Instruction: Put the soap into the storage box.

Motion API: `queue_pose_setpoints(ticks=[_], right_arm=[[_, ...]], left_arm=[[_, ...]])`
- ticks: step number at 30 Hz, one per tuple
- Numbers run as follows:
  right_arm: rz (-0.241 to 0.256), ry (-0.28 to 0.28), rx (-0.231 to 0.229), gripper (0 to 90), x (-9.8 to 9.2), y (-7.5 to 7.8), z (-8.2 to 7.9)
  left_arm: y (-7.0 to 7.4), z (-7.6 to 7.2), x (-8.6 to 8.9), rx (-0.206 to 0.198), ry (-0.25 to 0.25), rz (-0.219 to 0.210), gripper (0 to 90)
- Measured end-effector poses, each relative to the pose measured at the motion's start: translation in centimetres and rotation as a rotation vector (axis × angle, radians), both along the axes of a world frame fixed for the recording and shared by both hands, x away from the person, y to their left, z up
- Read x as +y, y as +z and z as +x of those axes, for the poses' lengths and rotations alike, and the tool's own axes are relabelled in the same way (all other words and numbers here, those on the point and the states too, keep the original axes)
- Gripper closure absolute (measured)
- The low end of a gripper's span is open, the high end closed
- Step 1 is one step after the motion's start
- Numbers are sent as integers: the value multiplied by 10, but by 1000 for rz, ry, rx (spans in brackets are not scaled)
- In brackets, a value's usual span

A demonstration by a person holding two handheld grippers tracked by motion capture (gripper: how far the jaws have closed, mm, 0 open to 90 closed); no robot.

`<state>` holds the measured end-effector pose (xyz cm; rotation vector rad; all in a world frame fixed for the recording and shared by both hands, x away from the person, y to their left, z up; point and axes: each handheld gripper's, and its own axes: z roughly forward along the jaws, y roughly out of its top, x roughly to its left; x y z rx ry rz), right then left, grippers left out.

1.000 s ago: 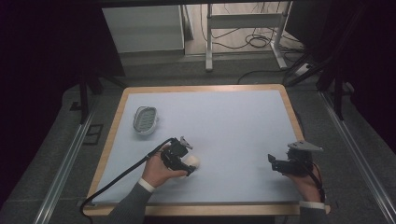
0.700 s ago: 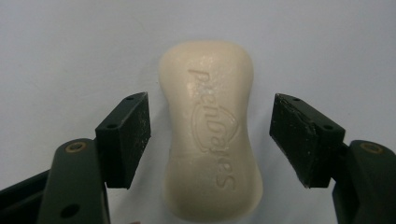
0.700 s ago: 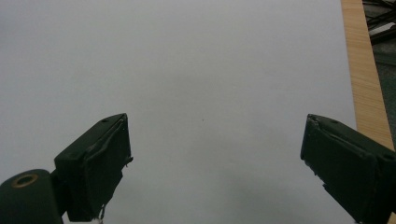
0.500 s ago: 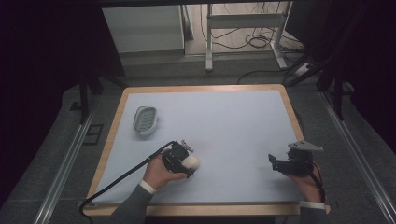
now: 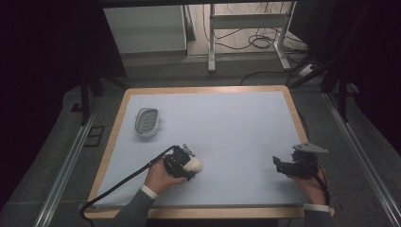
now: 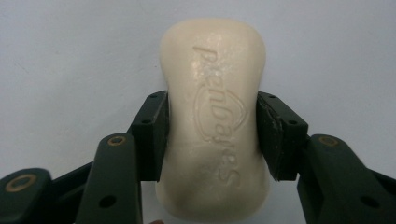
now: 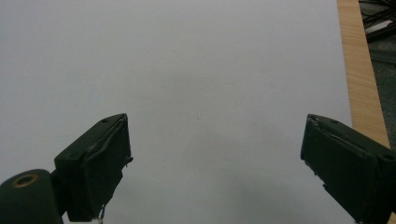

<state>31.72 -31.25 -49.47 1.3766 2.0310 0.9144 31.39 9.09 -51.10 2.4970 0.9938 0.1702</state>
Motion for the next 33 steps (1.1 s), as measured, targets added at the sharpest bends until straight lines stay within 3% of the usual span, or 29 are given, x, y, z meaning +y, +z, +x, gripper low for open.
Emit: queue_pose_setpoints(ticks=[7,14,18,21,33], right_arm=[[1,-5,-3,83,-1,1,0],[3,-6,-8,83,-1,1,-1],[2,-6,-7,83,0,1,-1],[30,2,-7,83,0,3,-1],[27,3,-9,83,0,4,-2]], left_arm=[[3,2,3,-9,-9,6,494],[14,4,12,-21,-5,-43,494],[17,6,15,-20,-7,-49,494],[21,8,18,-25,2,-58,494],[32,13,27,-34,10,-71,494]])
